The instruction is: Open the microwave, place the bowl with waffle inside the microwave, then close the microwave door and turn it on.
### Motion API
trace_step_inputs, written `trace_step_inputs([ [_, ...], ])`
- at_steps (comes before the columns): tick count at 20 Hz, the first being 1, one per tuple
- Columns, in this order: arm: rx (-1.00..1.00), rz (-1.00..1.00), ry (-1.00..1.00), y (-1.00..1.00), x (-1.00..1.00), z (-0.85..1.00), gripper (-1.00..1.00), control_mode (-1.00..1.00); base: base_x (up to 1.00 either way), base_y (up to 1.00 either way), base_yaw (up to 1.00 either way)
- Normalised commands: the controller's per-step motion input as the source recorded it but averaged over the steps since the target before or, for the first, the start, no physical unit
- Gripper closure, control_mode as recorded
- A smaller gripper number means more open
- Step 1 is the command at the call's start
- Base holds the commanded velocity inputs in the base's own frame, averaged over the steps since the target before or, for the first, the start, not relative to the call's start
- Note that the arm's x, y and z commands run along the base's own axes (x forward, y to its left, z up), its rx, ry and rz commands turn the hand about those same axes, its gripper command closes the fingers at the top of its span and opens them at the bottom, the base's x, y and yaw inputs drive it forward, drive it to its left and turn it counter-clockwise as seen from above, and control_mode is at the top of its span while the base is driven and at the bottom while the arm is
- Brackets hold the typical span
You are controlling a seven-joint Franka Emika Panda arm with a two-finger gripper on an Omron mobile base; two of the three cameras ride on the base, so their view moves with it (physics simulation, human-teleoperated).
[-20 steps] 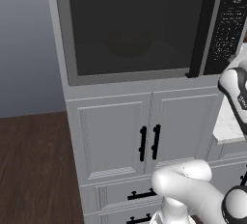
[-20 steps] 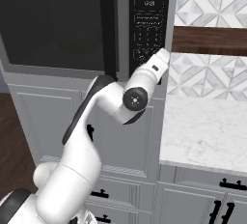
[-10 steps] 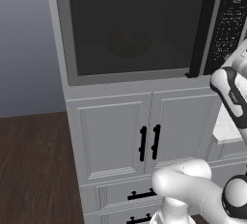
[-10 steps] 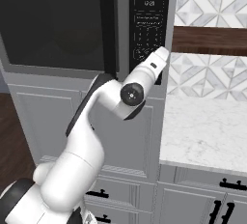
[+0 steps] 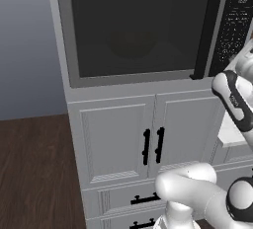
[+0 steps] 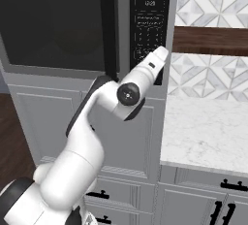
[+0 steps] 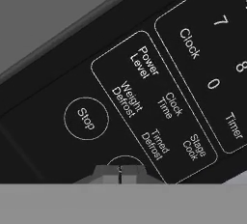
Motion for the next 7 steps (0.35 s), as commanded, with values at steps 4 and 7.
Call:
trace_step_inputs([
  [4, -0.05, -0.02, 0.0, -0.04, 0.43, 0.0, 1.0, -1.0, 0.0, 0.0, 0.0],
  [7, -0.04, -0.01, 0.0, -0.16, 0.49, 0.0, 1.0, -1.0, 0.0, 0.0, 0.0],
])
